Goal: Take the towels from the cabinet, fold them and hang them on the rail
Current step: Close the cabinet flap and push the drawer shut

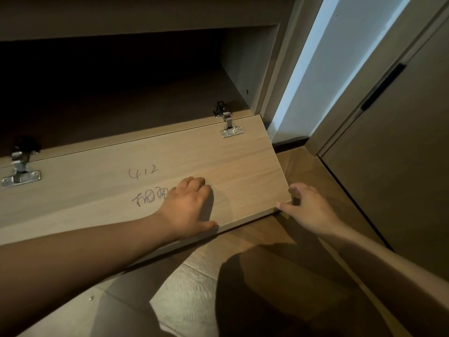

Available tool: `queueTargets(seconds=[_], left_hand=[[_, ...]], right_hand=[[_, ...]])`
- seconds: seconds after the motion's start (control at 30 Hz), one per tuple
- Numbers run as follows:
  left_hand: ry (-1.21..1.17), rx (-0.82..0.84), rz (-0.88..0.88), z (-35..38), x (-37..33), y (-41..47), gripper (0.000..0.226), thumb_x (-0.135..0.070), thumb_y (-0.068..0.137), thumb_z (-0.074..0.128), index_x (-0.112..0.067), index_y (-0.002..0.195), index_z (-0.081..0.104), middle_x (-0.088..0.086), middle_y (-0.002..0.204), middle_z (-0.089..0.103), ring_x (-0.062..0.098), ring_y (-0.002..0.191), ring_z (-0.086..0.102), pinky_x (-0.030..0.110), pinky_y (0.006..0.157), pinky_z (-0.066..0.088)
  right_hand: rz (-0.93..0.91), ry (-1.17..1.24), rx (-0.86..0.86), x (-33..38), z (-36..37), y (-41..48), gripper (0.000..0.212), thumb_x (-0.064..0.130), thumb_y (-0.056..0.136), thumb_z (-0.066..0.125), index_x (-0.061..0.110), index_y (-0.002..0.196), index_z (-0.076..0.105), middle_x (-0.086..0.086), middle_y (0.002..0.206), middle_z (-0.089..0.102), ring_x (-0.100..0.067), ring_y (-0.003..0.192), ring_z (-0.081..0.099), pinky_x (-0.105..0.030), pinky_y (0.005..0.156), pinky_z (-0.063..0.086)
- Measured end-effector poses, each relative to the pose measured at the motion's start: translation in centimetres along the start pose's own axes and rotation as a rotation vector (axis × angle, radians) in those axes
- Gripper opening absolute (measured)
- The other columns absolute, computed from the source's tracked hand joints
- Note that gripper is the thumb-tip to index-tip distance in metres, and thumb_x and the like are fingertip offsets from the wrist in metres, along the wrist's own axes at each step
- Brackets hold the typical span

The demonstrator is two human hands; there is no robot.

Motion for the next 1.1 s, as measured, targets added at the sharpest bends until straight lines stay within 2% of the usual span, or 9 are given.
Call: queueTargets(seconds=[0.13,0.3,0.4,0.53,0.7,0.77,0.87,1.03,1.1], left_hand=[[0.006,0.015,-0.004,0.4,0.2,-0.2,0.088,-0.065,0.078,0.061,-0.018,0.146,0.029,0.005,0.157,0.021,0.026,0.143,0.018,0.043,0.115,0.027],[0.036,0.021,0.006,0.7,0.6,-0.4,0.088,-0.064,0.078,0.061,-0.019,0.145,0.028,0.004,0.157,0.018,0.027,0.144,0.016,0.043,0.116,0.026],[0.046,0.041,0.015,1.2,0.5,-0.4,0.088,-0.065,0.078,0.06,-0.02,0.146,0.027,0.003,0.159,0.013,0.027,0.146,0.01,0.044,0.118,0.023],[0.061,0.074,0.016,1.7,0.4,-0.5,0.09,-0.066,0.079,0.058,-0.019,0.147,0.024,0.004,0.161,0.006,0.029,0.148,0.003,0.045,0.12,0.017],[0.054,0.066,0.013,1.4,0.3,-0.8,0.092,-0.067,0.079,0.059,-0.02,0.149,0.023,0.004,0.161,0.005,0.028,0.148,0.002,0.043,0.12,0.016],[0.052,0.061,0.012,1.2,0.3,-0.8,0.092,-0.067,0.078,0.06,-0.02,0.148,0.023,0.003,0.161,0.005,0.028,0.148,0.003,0.043,0.12,0.016],[0.057,0.055,0.011,1.0,0.2,-1.1,0.092,-0.067,0.078,0.06,-0.021,0.149,0.023,0.003,0.162,0.005,0.027,0.148,0.004,0.043,0.12,0.016],[0.07,0.054,0.021,0.3,-0.2,-1.6,0.099,-0.068,0.072,0.065,-0.022,0.149,0.022,0.003,0.161,0.005,0.027,0.148,0.005,0.044,0.12,0.016],[0.084,0.052,0.02,-0.1,-0.4,-1.7,0.104,-0.068,0.069,0.068,-0.022,0.149,0.02,0.004,0.161,0.007,0.028,0.148,0.007,0.046,0.119,0.018]], right_hand=[[0.009,0.081,0.067,0.4,1.1,0.5,0.065,0.036,0.082,0.075,0.018,0.137,0.045,-0.002,0.132,0.055,-0.019,0.117,0.054,-0.032,0.091,0.049],[0.022,0.17,0.179,0.8,2.9,0.9,0.077,0.032,0.079,0.079,0.02,0.141,0.036,0.0,0.135,0.051,-0.02,0.125,0.048,-0.036,0.1,0.044],[0.055,0.259,0.214,0.1,3.3,1.4,0.085,0.032,0.078,0.08,0.02,0.145,0.029,0.004,0.132,0.049,-0.021,0.129,0.046,-0.034,0.099,0.041],[0.124,0.287,0.268,-1.3,3.8,1.6,0.105,0.038,0.076,0.08,0.023,0.154,0.011,-0.002,0.148,0.04,-0.024,0.135,0.04,-0.042,0.107,0.037],[0.181,0.337,0.287,-2.4,3.7,2.2,0.096,0.035,0.076,0.081,0.021,0.151,0.023,-0.005,0.145,0.045,-0.025,0.132,0.044,-0.046,0.11,0.038],[0.162,0.336,0.284,-2.2,3.7,2.2,0.084,0.033,0.075,0.082,0.02,0.143,0.034,0.0,0.134,0.052,-0.019,0.12,0.05,-0.039,0.103,0.043],[0.131,0.344,0.252,-1.9,3.3,2.0,0.078,0.031,0.074,0.083,0.02,0.138,0.04,0.01,0.112,0.053,-0.01,0.105,0.049,-0.026,0.086,0.043],[0.088,0.342,0.197,-1.2,2.0,1.5,0.078,0.031,0.071,0.085,0.022,0.133,0.04,0.023,0.098,0.047,0.005,0.084,0.047,-0.007,0.051,0.042],[0.084,0.347,0.174,-1.0,1.4,1.1,0.078,0.032,0.07,0.086,0.022,0.132,0.04,0.023,0.097,0.046,0.004,0.084,0.047,-0.006,0.046,0.042]])
Point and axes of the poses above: each hand's wrist, its own y-axis towards the middle knuckle, its own z-axis out of the palm, x = y × z, the point moved 9 cm from there along y, towards the middle knuckle
